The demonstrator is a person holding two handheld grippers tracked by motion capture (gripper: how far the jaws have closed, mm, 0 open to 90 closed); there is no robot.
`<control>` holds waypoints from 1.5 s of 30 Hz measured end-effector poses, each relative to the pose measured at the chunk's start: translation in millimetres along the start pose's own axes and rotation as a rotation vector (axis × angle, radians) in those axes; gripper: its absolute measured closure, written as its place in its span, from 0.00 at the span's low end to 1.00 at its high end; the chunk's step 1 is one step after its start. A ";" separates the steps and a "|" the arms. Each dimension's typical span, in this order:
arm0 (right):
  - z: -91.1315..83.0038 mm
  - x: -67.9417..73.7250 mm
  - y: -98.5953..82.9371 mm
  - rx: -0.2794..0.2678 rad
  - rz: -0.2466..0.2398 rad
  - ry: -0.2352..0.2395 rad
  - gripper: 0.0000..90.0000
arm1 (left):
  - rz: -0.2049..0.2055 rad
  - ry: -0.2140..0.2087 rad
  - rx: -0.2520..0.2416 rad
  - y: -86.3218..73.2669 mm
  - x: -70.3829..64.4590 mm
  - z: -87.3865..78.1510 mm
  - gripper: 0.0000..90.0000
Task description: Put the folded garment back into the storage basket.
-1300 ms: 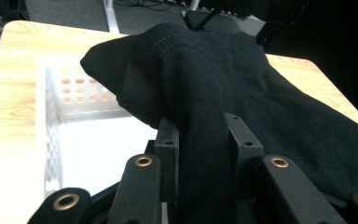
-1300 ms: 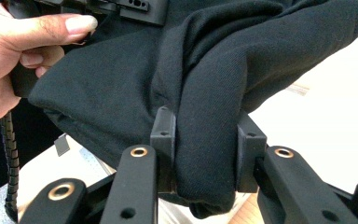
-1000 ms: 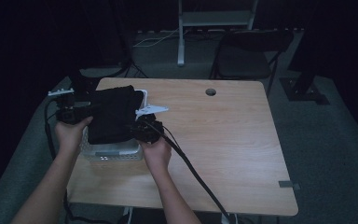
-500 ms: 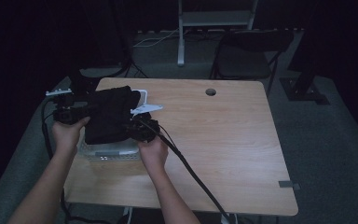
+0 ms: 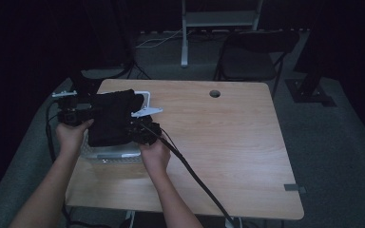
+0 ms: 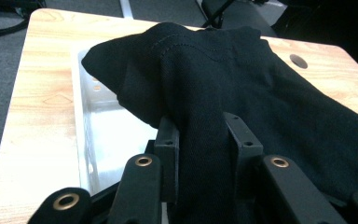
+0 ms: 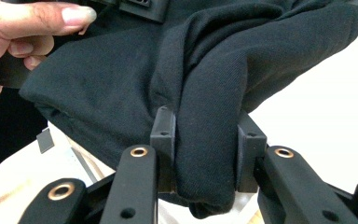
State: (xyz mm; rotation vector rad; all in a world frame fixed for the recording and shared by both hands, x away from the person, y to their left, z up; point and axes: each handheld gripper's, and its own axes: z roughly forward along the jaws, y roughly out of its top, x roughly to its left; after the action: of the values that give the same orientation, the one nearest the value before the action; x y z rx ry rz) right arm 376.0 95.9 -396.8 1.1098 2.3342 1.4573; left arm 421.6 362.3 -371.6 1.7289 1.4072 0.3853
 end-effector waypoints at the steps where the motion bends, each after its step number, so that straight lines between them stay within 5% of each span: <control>1: 1.0 0.1 -0.6 0.004 0.002 -0.001 0.75 | 0.006 0.005 0.006 -0.5 -0.1 1.2 0.79; 20: 15.8 -1.5 -12.9 0.055 0.003 -0.028 0.75 | 0.031 0.060 0.074 -13.3 1.2 17.9 0.79; 28: 21.2 -1.1 -16.7 0.081 -0.011 -0.053 0.75 | 0.077 0.081 0.107 -16.1 -2.2 24.1 0.78; 37: 23.1 -2.7 -18.8 0.087 -0.005 -0.055 0.75 | 0.037 0.067 0.109 -20.6 3.2 26.8 0.78; 45: 29.5 -4.8 -24.0 0.108 -0.005 -0.055 0.75 | 0.046 0.088 0.137 -26.5 4.1 33.7 0.78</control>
State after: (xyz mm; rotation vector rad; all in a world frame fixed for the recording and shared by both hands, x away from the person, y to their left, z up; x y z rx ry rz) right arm 382.2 107.5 -432.8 1.1549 2.4006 1.2956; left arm 429.1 352.1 -412.7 1.8775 1.4884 0.4020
